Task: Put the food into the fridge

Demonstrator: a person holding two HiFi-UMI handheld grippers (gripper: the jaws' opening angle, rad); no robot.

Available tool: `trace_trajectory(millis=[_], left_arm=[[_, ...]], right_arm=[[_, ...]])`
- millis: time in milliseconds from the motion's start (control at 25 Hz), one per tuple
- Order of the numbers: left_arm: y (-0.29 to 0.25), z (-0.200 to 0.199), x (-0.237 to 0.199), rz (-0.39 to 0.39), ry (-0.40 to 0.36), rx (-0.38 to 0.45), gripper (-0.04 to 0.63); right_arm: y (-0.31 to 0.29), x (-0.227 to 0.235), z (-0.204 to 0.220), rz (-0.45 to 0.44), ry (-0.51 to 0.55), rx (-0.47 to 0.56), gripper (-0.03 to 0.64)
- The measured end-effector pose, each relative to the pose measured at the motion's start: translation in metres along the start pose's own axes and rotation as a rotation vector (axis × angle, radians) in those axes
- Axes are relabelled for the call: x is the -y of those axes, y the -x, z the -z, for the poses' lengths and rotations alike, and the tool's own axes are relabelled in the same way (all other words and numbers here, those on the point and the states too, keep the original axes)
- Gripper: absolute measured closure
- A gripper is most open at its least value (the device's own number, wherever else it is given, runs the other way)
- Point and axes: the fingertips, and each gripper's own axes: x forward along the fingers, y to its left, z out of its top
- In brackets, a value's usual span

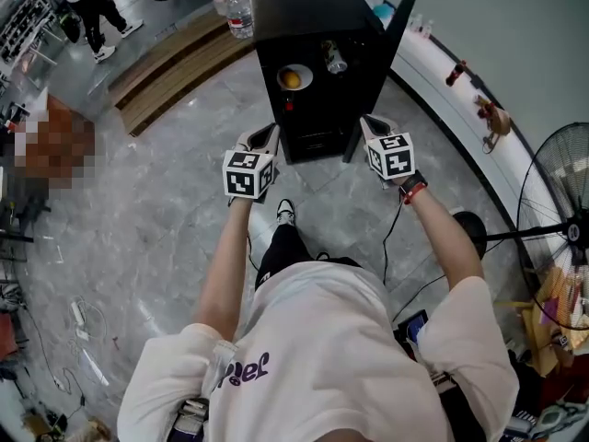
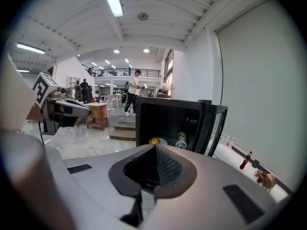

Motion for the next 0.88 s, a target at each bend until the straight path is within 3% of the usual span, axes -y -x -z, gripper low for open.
trace_trajectory(millis=[480,880], left_arm=[[0.018,-0.007,-0.017,-0.1,0.027,0.086,0.577],[0.029,-0.028,-0.024,-0.161,0.0,0.157,0.577]], right_arm=[[0.013,-0.013,-0.026,0.032,-0.099,0.138,0.603],[0.022,-0.015,-0.04,0.072,-0.187,0.223,0.601]])
